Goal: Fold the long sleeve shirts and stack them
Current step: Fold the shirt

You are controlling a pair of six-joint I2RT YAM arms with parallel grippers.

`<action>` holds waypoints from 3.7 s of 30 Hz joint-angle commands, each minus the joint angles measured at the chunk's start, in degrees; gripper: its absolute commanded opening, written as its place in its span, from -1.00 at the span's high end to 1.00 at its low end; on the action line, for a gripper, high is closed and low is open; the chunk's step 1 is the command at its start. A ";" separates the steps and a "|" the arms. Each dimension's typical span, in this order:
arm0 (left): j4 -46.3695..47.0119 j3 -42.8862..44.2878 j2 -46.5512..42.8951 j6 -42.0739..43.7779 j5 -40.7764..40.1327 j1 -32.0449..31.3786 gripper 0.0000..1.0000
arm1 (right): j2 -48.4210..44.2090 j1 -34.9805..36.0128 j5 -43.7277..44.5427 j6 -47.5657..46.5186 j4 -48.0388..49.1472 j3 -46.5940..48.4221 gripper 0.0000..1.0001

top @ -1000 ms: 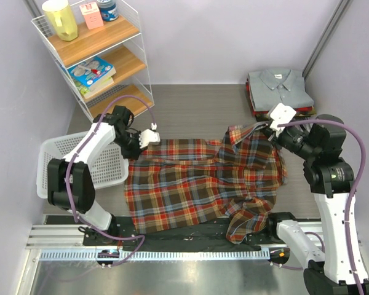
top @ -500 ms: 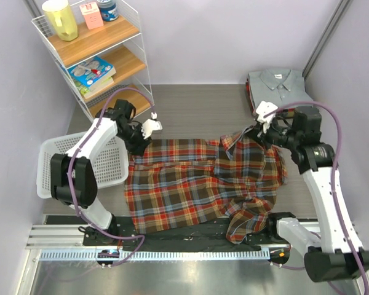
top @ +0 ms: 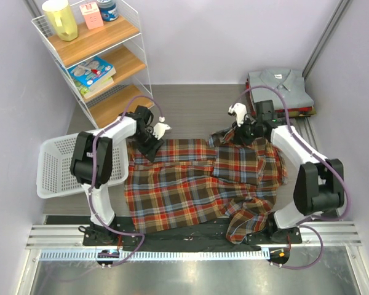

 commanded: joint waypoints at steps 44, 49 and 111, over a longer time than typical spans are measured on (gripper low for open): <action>38.96 -10.38 -31.74 11.42 -0.92 -37.61 -1.00 | -28.99 1.61 -17.02 -12.31 -12.83 -3.76 0.98; 42.13 -8.11 -26.82 11.43 -3.92 -43.33 -1.00 | -30.75 1.79 -17.63 -11.69 -13.10 -4.11 0.98; 21.67 10.62 -6.88 -39.10 9.71 -25.17 1.00 | 5.96 -7.61 -2.96 -3.00 -20.04 15.75 -0.22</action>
